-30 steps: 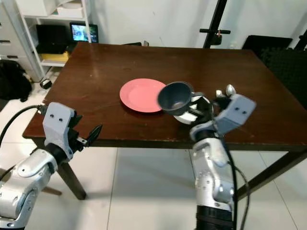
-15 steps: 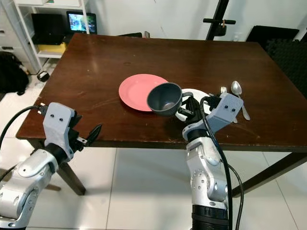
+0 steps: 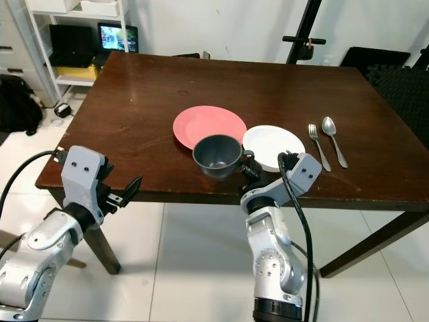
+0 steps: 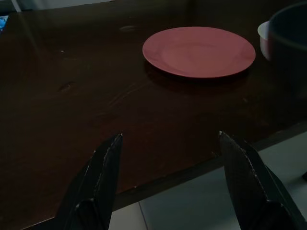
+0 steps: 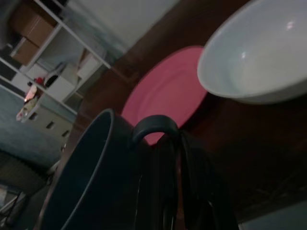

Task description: Setting the table

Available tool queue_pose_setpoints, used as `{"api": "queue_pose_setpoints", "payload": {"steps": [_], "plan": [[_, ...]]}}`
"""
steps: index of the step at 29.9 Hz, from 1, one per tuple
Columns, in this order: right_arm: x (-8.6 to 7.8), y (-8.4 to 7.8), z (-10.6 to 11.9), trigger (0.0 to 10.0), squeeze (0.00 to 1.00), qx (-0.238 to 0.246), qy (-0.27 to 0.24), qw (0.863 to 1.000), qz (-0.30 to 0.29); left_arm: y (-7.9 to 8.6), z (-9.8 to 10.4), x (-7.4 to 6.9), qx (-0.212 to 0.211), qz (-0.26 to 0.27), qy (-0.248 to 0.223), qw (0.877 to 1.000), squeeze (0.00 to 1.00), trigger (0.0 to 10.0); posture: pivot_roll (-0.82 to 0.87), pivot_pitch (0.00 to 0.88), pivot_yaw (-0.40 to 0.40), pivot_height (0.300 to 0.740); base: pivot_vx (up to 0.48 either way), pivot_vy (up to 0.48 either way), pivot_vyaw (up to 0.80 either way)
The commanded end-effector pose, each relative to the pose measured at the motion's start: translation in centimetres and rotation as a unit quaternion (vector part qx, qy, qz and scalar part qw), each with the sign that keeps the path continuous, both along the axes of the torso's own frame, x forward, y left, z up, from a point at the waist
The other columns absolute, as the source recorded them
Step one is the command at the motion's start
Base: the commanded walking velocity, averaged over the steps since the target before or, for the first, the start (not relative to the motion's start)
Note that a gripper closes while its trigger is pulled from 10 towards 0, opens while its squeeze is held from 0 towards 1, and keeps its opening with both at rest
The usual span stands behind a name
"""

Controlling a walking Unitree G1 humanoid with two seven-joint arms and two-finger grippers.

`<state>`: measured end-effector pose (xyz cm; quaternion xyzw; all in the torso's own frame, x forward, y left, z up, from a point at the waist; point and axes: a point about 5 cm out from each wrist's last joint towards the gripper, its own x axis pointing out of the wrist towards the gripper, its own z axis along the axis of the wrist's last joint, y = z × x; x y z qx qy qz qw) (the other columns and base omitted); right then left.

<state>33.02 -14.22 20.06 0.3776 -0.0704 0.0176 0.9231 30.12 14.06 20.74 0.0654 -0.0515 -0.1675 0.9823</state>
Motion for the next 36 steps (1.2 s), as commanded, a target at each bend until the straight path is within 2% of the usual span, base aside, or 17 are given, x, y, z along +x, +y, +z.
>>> {"api": "queue_pose_setpoints", "payload": {"steps": [1,2,3,5,6,8,10,13,16,23,36], "plan": [[0.7,0.5,-0.2,10.0,0.00,0.017,0.004,1.000,0.009,0.0,-0.5,-0.2,0.000,-0.001,0.014,1.000,0.00,10.0,0.09,0.160,0.058,0.740,0.000,0.000,0.00],[1.1,0.9,-0.1,10.0,0.00,0.018,0.003,1.000,0.016,-0.1,-0.5,-0.3,-0.001,-0.005,0.013,1.000,0.00,10.0,0.09,0.160,0.058,0.740,0.000,0.000,0.00],[1.6,1.3,-0.2,10.0,0.00,0.015,0.002,1.000,0.025,-0.7,-0.3,-0.5,-0.008,-0.038,0.017,0.999,0.00,10.0,0.10,0.163,0.059,0.740,0.000,0.000,0.00],[1.8,1.4,-0.2,10.0,0.00,0.014,0.002,1.000,0.028,-0.9,-0.2,-0.6,-0.009,-0.051,0.019,0.998,0.00,10.0,0.10,0.163,0.059,0.740,0.000,0.000,0.00],[2.0,1.6,-0.3,10.0,0.00,0.009,0.002,0.999,0.032,-1.3,0.1,-0.9,-0.004,-0.090,0.023,0.996,0.00,10.0,0.11,0.166,0.060,0.740,0.000,0.000,0.00],[2.5,2.0,-0.4,10.0,0.00,0.001,0.000,0.999,0.039,-1.7,0.7,-1.7,0.013,-0.165,0.030,0.986,0.00,10.0,0.13,0.171,0.066,0.740,0.000,0.000,0.00],[3.0,2.6,-0.5,10.0,0.00,-0.001,-0.004,0.999,0.047,-0.8,1.8,-2.5,0.065,-0.234,0.026,0.970,0.00,10.0,0.14,0.177,0.078,0.740,0.000,0.000,0.00],[3.3,2.8,-0.6,10.0,0.00,0.008,-0.001,0.999,0.049,0.1,2.6,-2.4,0.077,-0.241,0.024,0.967,0.00,10.0,0.15,0.182,0.084,0.740,0.000,0.000,0.00],[3.9,3.2,-0.7,10.0,0.00,0.015,-0.001,0.999,0.051,1.3,4.5,-2.0,0.093,-0.249,0.013,0.964,0.00,10.0,0.17,0.187,0.090,0.740,0.000,0.000,0.00],[5.0,3.8,-1.2,10.0,0.00,0.027,0.004,0.998,0.052,2.6,6.6,-1.4,0.116,-0.251,0.003,0.961,0.00,10.0,0.20,0.213,0.110,0.740,0.000,0.000,0.00],[5.1,3.5,-1.9,10.0,0.00,0.020,-0.023,0.998,0.051,1.8,5.7,-1.8,0.102,-0.262,0.021,0.959,0.00,10.0,0.21,0.232,0.117,0.740,0.000,0.000,0.00]]}}
